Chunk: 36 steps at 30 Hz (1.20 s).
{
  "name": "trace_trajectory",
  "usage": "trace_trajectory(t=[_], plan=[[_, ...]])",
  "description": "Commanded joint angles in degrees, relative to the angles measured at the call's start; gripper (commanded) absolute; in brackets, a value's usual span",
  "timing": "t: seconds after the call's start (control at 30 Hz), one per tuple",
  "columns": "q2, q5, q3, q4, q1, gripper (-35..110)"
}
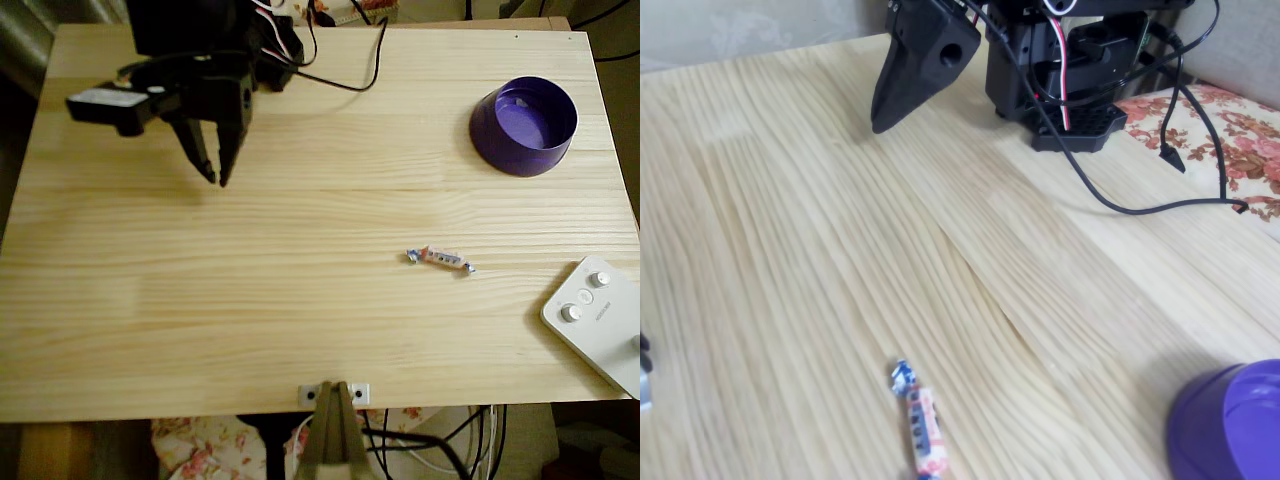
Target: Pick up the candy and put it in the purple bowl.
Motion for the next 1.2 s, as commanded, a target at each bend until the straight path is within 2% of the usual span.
trace_trajectory(t=[0.0, 1.0, 1.17], plan=[[0.8, 0.8, -1.1, 0.6, 0.8, 3], [0.8, -1.5, -1.1, 0.6, -1.5, 3], [0.8, -2.7, -1.1, 0.6, -2.6, -1]])
